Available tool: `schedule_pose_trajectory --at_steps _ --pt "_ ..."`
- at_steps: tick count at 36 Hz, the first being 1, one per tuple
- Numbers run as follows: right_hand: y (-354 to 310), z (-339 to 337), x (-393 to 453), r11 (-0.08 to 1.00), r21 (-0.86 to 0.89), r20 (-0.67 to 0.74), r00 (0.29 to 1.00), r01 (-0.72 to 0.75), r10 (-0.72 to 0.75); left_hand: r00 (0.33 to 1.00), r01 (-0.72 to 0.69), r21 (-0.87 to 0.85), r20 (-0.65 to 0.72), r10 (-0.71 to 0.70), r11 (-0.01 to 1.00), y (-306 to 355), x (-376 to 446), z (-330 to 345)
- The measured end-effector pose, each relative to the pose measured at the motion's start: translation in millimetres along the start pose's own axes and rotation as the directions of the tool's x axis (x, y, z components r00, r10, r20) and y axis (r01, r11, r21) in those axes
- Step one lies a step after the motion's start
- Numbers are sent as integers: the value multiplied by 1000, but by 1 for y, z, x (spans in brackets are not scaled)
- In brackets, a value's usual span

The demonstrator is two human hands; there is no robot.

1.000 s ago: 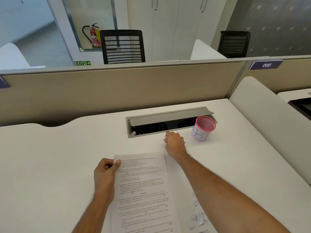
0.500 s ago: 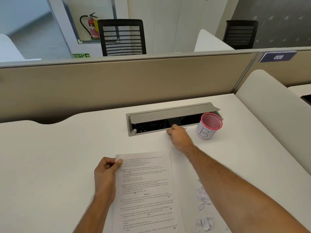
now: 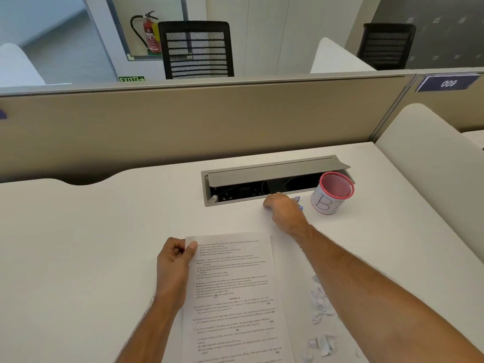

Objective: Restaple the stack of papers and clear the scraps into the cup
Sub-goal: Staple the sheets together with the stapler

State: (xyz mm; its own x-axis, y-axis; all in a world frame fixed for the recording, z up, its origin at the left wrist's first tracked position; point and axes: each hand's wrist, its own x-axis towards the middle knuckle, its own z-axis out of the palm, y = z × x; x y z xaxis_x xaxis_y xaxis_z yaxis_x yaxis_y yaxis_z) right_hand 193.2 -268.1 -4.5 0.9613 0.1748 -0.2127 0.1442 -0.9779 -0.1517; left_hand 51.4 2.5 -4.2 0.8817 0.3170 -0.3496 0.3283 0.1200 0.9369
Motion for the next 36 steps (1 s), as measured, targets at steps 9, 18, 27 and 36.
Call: schedule_pose_trajectory --at_steps 9,18,27,36 --pt "6 15 -14 988 -138 -256 966 -68 31 1000 -2 46 17 1 999 -2 -1 -1" --pt "7 10 -13 984 -156 -224 973 -82 46 999 -16 50 28 14 999 -2 -5 3" --pt "8 10 -8 996 -92 -247 969 -18 -5 1000 -5 74 -6 5 997 1 -2 3" --pt "-18 14 -20 1000 -5 -283 959 6 -7 1000 -7 71 17 6 997 -3 -2 0"
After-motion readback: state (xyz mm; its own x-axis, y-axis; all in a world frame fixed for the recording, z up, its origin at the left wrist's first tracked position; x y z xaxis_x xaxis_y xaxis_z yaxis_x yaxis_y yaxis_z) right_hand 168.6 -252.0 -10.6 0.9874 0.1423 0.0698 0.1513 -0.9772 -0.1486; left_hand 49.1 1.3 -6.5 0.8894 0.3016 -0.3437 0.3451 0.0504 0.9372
